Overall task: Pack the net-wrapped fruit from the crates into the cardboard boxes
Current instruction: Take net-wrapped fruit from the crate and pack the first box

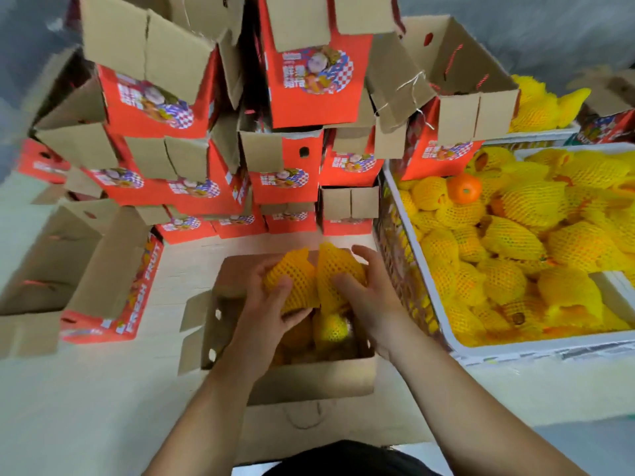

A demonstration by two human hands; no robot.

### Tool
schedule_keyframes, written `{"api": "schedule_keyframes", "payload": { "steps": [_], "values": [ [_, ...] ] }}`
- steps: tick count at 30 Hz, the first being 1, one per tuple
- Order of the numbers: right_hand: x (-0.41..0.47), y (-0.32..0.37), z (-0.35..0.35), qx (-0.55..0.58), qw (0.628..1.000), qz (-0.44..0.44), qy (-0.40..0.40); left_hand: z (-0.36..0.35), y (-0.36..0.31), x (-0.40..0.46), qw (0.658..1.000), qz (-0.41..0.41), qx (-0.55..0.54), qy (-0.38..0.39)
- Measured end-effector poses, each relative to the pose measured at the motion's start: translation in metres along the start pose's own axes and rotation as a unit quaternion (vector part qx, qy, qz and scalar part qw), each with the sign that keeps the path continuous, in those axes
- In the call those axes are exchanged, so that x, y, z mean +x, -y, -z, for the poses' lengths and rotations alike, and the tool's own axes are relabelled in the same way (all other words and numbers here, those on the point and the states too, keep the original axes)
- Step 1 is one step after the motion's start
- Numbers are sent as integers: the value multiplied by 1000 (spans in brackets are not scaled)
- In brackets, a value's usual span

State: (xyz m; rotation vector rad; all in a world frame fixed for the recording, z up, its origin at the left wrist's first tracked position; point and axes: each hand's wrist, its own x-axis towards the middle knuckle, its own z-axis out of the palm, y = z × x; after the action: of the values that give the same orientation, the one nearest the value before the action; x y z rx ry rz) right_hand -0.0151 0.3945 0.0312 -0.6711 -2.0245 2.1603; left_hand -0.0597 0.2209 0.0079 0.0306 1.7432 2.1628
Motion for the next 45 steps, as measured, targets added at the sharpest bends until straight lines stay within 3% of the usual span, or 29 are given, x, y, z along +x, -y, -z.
{"api": "schedule_keyframes", "payload": {
  "steps": [3,6,8,11,13,17,21,23,24,25,27,28,30,33,36,39,42,44,45],
  "values": [
    [-4,-17,-32,0,1000,-3,11,51,-4,2,999,39,-26,11],
    [-8,-32,-54,61,991,-100,59,85,-5,4,993,100,36,42],
    [-10,-44,-60,-13,993,-113,44,94,-3,3,985,133,98,45],
    [-10,-52,-64,-174,972,-144,64,98,12,3,985,125,119,-20],
    [-4,-48,-70,-313,924,-178,131,97,17,6,988,120,81,-60],
    [10,-48,-93,-563,755,-197,272,93,17,8,988,121,67,-67],
    [11,-63,-108,-625,696,-196,293,91,19,5,986,120,105,-49],
    [14,-63,-110,-622,713,-176,272,91,20,5,982,111,149,-46],
    [15,-62,-109,-595,751,-165,234,91,22,5,980,108,162,-41],
    [15,-60,-107,-537,809,-158,182,92,22,4,980,110,161,-34],
    [11,-54,-101,-309,933,-164,87,88,17,3,982,126,139,-2],
    [7,-50,-99,-178,962,-190,86,84,11,3,982,140,124,17],
    [-2,-44,-94,-52,965,-215,139,70,2,5,980,181,76,26],
    [-11,-33,-86,-111,974,-133,148,59,3,6,983,176,55,23],
    [-16,-25,-76,-68,976,-141,153,66,8,1,988,121,64,68],
    [-19,-22,-69,-42,982,-126,134,70,10,4,981,125,100,111],
    [-17,-17,-55,-167,980,-83,66,62,8,1,972,141,148,118],
    [-15,-11,-43,-323,939,-108,54,60,12,1,975,145,146,82],
    [-14,-10,-42,-408,899,-145,66,60,12,1,975,147,152,62]
  ]
}}
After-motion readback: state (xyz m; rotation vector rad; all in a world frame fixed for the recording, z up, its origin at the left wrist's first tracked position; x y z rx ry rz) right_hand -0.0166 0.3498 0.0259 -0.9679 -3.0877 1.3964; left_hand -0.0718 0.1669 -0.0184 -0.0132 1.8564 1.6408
